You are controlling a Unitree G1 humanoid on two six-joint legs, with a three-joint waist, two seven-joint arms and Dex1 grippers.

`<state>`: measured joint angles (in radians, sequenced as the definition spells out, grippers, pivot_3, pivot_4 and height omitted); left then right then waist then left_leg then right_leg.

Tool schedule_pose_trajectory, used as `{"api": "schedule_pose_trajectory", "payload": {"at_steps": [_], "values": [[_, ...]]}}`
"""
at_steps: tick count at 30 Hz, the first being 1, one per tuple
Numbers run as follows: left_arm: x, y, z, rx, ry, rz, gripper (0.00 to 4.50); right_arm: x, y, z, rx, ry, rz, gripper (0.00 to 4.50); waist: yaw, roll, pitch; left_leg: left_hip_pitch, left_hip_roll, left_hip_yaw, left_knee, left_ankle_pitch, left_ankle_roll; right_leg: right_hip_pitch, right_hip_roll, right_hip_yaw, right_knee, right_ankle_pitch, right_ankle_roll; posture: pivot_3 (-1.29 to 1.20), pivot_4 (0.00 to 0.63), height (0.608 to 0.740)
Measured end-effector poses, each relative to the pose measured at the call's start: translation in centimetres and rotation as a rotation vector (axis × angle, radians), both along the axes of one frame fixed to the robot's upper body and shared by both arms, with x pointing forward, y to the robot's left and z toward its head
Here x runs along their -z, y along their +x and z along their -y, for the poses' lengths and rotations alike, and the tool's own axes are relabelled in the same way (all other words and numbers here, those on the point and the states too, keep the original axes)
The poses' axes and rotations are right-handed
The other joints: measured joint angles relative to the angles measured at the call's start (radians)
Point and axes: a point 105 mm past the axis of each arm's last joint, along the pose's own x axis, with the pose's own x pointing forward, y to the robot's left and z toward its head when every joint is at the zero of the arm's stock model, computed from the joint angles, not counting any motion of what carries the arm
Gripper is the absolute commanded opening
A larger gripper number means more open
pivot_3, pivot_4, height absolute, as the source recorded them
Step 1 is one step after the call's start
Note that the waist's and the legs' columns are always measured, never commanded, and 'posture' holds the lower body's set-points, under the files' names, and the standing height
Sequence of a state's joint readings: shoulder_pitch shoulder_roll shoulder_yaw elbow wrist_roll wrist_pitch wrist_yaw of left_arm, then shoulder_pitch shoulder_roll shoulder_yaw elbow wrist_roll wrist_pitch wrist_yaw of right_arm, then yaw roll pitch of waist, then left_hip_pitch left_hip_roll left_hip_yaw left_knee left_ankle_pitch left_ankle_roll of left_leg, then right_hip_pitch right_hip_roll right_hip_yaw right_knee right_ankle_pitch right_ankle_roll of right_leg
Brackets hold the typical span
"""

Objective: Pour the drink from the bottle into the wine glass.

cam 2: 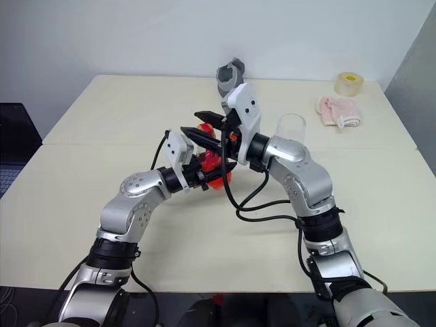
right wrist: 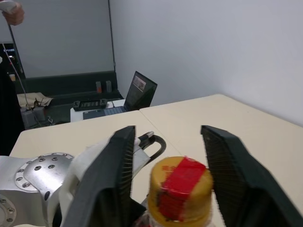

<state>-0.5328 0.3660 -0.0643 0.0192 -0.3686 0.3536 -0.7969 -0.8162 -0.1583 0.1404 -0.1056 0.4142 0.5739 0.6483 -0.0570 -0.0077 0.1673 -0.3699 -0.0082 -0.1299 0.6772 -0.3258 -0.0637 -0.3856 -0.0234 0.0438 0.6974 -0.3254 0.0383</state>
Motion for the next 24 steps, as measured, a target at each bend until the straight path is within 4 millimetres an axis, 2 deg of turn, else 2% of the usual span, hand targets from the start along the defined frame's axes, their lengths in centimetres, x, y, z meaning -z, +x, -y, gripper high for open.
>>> {"api": "schedule_pose_trajectory", "payload": {"at_steps": [9,15,18,22,24], "values": [[-0.2,-0.4,0.0,0.006,0.003,0.001,2.29,-0.1,-0.2,0.0,-0.022,-0.002,0.018,1.23,0.0,0.0,0.0,0.0,0.0,0.0,0.0,0.0,0.0,0.0,0.0,0.0,0.0,0.0,0.0,0.0,0.15,0.74],[0.2,-3.8,-1.0,0.076,0.061,-0.025,2.29,0.1,-2.1,-0.5,-0.31,-0.075,0.052,1.23,-0.006,0.0,0.0,0.0,0.001,0.0,-0.001,0.0,0.0,-0.001,0.0,0.0,0.0,0.0,0.0,0.0,0.15,0.74],[-0.3,-5.4,-1.3,0.115,0.085,-0.025,2.29,-0.3,-3.0,-0.8,-0.468,-0.095,0.094,1.23,-0.003,0.001,0.001,0.0,0.001,0.0,-0.001,0.0,0.001,0.0,0.0,0.0,0.0,0.0,-0.001,0.0,0.15,0.74],[-0.6,-6.2,-1.5,0.133,0.089,-0.039,2.29,-0.7,-3.3,-1.2,-0.593,-0.113,0.14,1.23,-0.001,0.001,0.001,0.002,0.001,-0.001,0.0,0.0,0.001,0.002,0.0,-0.001,0.0,0.001,-0.001,0.0,0.15,0.74],[-0.5,-6.3,-1.7,0.126,0.091,-0.045,2.29,-0.6,-3.1,-1.3,-0.608,-0.108,0.134,1.94,0.0,0.001,0.001,0.002,0.001,-0.001,0.0,0.0,0.001,0.002,0.0,-0.001,0.0,0.001,-0.002,0.0,0.15,0.74]]}}
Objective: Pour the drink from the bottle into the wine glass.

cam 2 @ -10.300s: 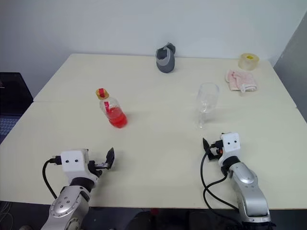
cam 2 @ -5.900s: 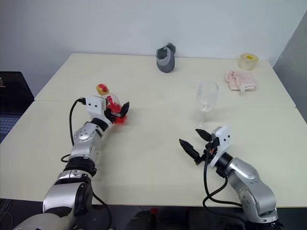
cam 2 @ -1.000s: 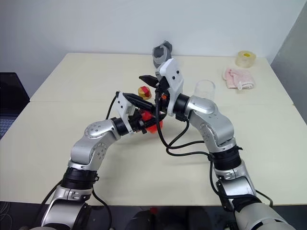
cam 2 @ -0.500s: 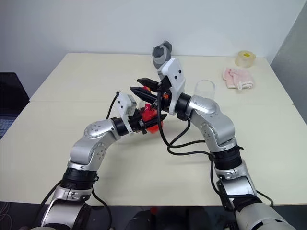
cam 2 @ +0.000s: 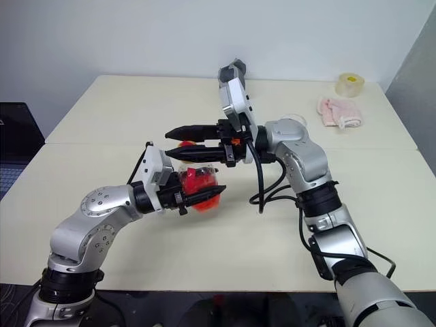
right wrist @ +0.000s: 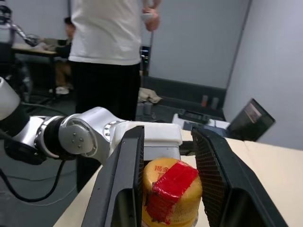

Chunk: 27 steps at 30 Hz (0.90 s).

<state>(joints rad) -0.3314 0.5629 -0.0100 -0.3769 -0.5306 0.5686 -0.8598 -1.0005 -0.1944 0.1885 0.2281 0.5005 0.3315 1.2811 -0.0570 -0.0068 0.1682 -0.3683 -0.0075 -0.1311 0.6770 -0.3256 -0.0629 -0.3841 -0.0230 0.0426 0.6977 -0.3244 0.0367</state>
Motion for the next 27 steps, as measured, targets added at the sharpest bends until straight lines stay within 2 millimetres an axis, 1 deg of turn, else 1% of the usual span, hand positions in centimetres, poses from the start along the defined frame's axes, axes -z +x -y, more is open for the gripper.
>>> {"api": "schedule_pose_trajectory", "payload": {"at_steps": [1,4,6,7,10,13,19,21,23,27], "values": [[0.2,0.0,0.0,0.001,0.002,-0.007,2.29,0.0,0.2,0.0,0.005,0.0,0.002,2.1,0.0,0.0,0.0,0.0,0.0,0.0,0.0,0.0,0.0,0.0,0.0,0.0,0.0,0.0,0.0,0.0,0.15,0.74],[0.4,-0.4,0.9,0.03,-0.009,-0.017,2.29,0.3,0.3,-0.4,0.005,-0.014,-0.022,3.11,0.0,0.0,0.0,-0.001,0.0,0.0,0.0,0.0,0.0,-0.001,0.0,0.0,-0.001,0.0,0.0,0.0,0.15,0.74],[0.4,-0.4,1.0,0.036,-0.011,-0.015,2.29,0.3,0.6,0.1,0.037,-0.026,-0.033,3.82,0.001,0.0,0.0,-0.002,0.0,0.0,0.0,0.0,-0.001,-0.001,-0.001,0.0,-0.001,0.0,0.0,0.0,0.15,0.74],[0.3,-0.4,1.1,0.036,-0.013,-0.01,2.29,0.3,0.7,0.5,0.06,-0.03,-0.037,4.09,0.002,0.0,0.0,-0.002,0.0,0.0,0.0,0.0,-0.001,-0.001,-0.001,0.0,-0.001,0.0,0.0,0.0,0.15,0.74],[0.4,-0.3,1.0,0.014,-0.026,-0.005,2.29,0.8,1.1,2.3,0.143,-0.051,-0.06,4.09,0.006,0.0,0.0,-0.003,0.0,0.0,0.0,0.0,-0.001,-0.002,-0.001,0.0,-0.001,0.0,0.0,0.0,0.15,0.74],[0.9,-0.1,0.7,-0.019,-0.03,-0.02,2.29,1.3,1.2,3.2,0.208,-0.059,-0.08,4.09,0.001,0.0,0.0,-0.003,0.0,0.001,0.0,0.0,-0.001,-0.003,-0.001,0.001,0.0,0.0,0.0,0.0,0.15,0.74],[2.0,1.7,-0.1,-0.132,-0.068,-0.057,2.29,1.3,2.4,4.4,0.417,-0.026,-0.097,4.09,0.004,0.0,0.0,-0.004,0.0,0.0,0.001,0.001,-0.001,-0.003,-0.001,0.0,0.0,0.0,-0.001,0.0,0.15,0.74],[2.1,2.7,-0.2,-0.168,-0.08,-0.055,2.29,1.5,2.7,4.8,0.481,-0.019,-0.1,4.09,0.007,0.0,0.0,-0.004,0.0,0.0,0.001,0.001,-0.001,-0.003,-0.001,0.0,0.0,0.0,-0.001,0.0,0.15,0.74],[1.5,3.7,0.1,-0.181,-0.096,-0.034,2.29,1.6,2.5,4.6,0.51,-0.002,-0.105,4.09,0.009,0.0,0.0,-0.006,0.0,0.0,0.001,0.001,-0.001,-0.004,-0.001,-0.001,0.0,0.0,-0.001,0.0,0.15,0.74],[0.6,5.1,1.0,-0.17,-0.121,0.003,2.29,0.8,1.5,3.1,0.498,0.03,-0.089,4.09,0.006,0.0,0.0,-0.006,-0.001,0.0,0.001,0.001,-0.002,-0.005,-0.001,-0.001,-0.001,0.0,-0.001,0.0,0.15,0.74]]}}
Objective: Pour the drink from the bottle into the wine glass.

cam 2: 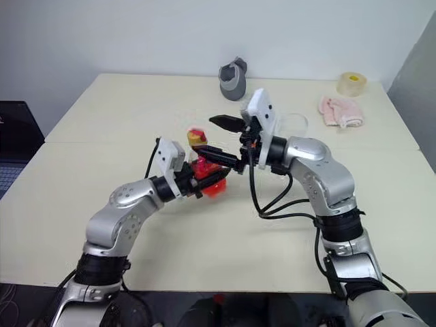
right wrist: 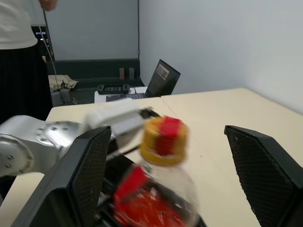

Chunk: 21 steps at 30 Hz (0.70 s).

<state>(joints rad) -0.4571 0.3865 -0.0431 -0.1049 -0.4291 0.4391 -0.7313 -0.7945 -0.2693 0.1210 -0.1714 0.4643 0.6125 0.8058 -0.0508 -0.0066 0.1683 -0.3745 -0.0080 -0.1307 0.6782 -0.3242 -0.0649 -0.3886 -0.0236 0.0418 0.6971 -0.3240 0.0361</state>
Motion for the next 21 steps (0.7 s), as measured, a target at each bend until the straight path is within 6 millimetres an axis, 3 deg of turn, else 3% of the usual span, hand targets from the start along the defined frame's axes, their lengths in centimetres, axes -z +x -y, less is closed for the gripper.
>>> {"api": "schedule_pose_trajectory", "payload": {"at_steps": [8,21], "values": [[0.8,0.6,1.4,0.032,0.006,0.007,2.29,-1.0,1.3,-1.8,0.074,0.057,-0.011,4.09,-0.006,0.0,0.0,0.0,0.0,-0.001,0.0,0.001,-0.002,0.0,0.0,-0.001,0.001,0.0,0.0,0.0,0.15,0.74],[0.6,0.8,1.3,0.041,0.018,0.017,2.29,0.5,3.0,-1.5,0.161,0.006,-0.027,4.09,-0.006,0.0,0.0,0.0,0.0,-0.001,0.0,0.002,-0.002,0.0,0.0,0.0,0.001,0.0,0.0,0.0,0.15,0.74]]}}
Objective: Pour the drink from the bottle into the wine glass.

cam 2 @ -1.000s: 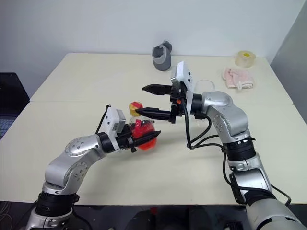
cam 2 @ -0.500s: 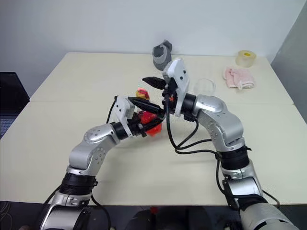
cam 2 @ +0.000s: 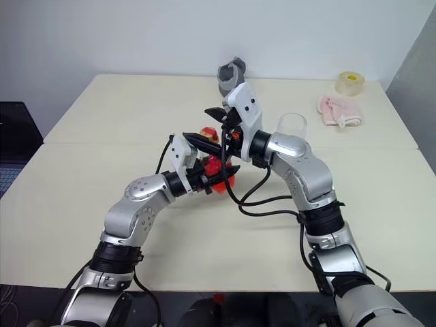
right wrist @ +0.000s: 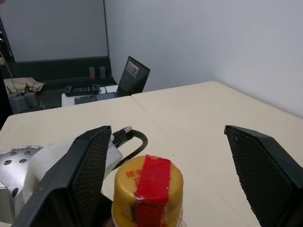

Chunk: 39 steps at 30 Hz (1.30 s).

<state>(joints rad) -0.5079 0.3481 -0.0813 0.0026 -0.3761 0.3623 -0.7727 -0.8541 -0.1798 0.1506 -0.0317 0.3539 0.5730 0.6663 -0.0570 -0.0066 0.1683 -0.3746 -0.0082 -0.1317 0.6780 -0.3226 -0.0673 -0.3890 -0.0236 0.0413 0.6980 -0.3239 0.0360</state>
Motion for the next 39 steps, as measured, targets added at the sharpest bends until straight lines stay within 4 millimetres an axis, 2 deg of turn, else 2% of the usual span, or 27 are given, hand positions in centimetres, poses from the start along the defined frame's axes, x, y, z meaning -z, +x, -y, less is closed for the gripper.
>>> {"api": "schedule_pose_trajectory", "payload": {"at_steps": [10,15,24,26,28,30,33,39], "values": [[0.1,-0.5,-0.1,0.002,0.007,-0.001,2.29,0.3,0.0,0.5,-0.033,-0.021,-0.002,4.09,0.0,0.0,0.0,0.0,0.0,0.0,0.0,0.0,0.0,0.0,0.0,0.0,0.0,0.0,0.0,0.0,0.15,0.74],[0.3,-1.9,-0.8,0.026,0.034,0.0,2.29,0.4,-1.1,1.6,-0.132,-0.053,0.0,4.09,0.0,0.0,0.0,0.0,0.0,0.0,0.0,0.0,0.0,0.0,0.0,0.0,0.0,0.0,0.0,0.0,0.15,0.74],[0.6,-3.5,-1.3,0.054,0.048,-0.057,2.29,0.5,-1.7,2.9,-0.201,-0.088,0.01,4.09,0.0,0.0,0.0,0.0,0.0,0.0,0.0,0.0,0.001,0.001,0.0,0.0,0.0,0.0,0.0,0.0,0.15,0.74],[0.5,-3.7,-1.8,0.046,0.046,-0.056,2.29,0.3,-1.7,3.7,-0.204,-0.099,0.013,4.09,0.001,0.0,0.0,0.0,0.0,0.0,0.0,0.0,0.001,0.001,0.0,0.0,0.0,0.0,0.0,0.0,0.15,0.74],[-0.4,-4.1,-2.1,0.052,0.044,-0.021,2.29,0.5,-0.7,5.9,-0.136,-0.108,-0.009,4.09,0.003,0.0,0.0,-0.001,0.0,0.0,0.0,0.0,0.001,0.001,0.0,0.0,-0.001,0.0,0.0,0.0,0.15,0.74],[-1.1,-4.5,-2.2,0.063,0.042,0.004,2.29,1.0,-0.7,6.7,-0.128,-0.106,-0.034,4.09,0.006,0.0,0.0,-0.001,0.0,0.0,0.0,0.0,0.001,0.001,0.0,0.0,-0.001,0.0,0.0,0.0,0.15,0.74],[-1.2,-4.6,-2.1,0.071,0.038,0.008,2.29,1.3,-1.4,6.4,-0.183,-0.097,-0.055,4.09,0.004,0.0,0.0,-0.001,0.001,0.0,0.0,0.0,0.001,0.001,0.0,0.0,0.0,0.0,0.0,0.0,0.15,0.74],[-1.3,-4.4,-1.8,0.082,0.03,0.013,2.29,0.1,-3.9,4.6,-0.319,-0.043,-0.063,4.09,0.003,0.0,0.0,0.0,0.0,-0.001,0.0,0.0,0.001,0.001,0.0,0.0,0.0,0.0,0.0,0.0,0.15,0.74]]}}
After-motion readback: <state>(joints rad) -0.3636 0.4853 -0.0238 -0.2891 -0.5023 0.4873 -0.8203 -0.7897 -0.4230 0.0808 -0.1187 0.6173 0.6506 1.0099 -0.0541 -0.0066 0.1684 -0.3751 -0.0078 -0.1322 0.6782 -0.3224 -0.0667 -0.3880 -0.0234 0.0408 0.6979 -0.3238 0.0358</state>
